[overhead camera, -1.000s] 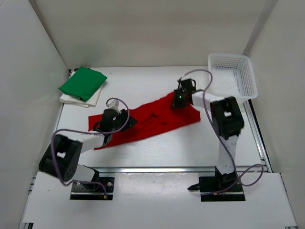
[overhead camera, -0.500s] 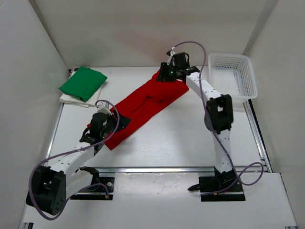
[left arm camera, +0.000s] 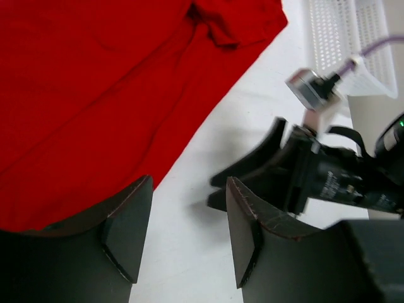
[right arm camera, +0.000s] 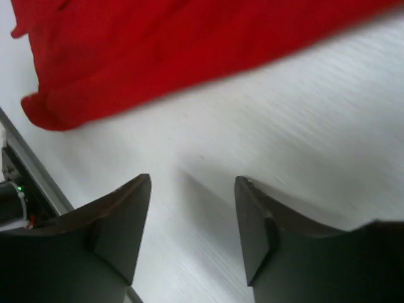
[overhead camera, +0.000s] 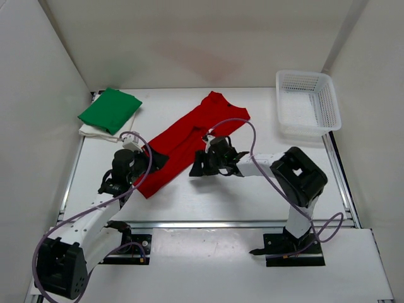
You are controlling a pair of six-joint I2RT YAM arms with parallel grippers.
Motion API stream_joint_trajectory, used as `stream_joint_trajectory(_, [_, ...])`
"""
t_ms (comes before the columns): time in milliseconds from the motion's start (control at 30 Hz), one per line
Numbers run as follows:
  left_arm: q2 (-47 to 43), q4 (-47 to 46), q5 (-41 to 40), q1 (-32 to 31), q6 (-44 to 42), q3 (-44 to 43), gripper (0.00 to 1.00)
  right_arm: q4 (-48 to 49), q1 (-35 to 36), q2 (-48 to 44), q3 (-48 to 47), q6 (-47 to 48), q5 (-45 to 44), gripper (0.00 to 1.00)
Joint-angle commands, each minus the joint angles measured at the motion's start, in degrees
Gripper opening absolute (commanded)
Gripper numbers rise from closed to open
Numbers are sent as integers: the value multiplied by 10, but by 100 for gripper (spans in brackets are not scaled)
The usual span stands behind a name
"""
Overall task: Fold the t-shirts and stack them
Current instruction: Rotate the tshirt 90 degrees
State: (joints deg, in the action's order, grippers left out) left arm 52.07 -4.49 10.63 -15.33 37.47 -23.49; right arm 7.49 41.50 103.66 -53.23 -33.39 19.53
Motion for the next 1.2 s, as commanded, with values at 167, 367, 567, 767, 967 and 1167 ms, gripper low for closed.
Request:
stream_joint_trajectory(167, [-30,25,18,0,-21,-4,54,101,53,108,-84,-110,-27,54])
stream_joint_trajectory(367, [-1,18,16,-13,-21,-9,48,65,54,196,-166,-121,-4,19])
stream_joint_trajectory(567, [15,6,15,-34,-20,-9,44,99,-19,105,-34,-97,12,0])
stream_joint_trajectory(767, [97,-30,-18,-148,-10,-16,45,91,-197,-123,236,-37,40,4])
stream_joint_trajectory(967, [165,-10,-25,-203,-30,-49,46,-63,-273,-360,329,29,25,59])
stream_joint_trajectory(1167, [134,34,2,-224,-40,10,58,-185,-207,-561,394,-46,-108,62])
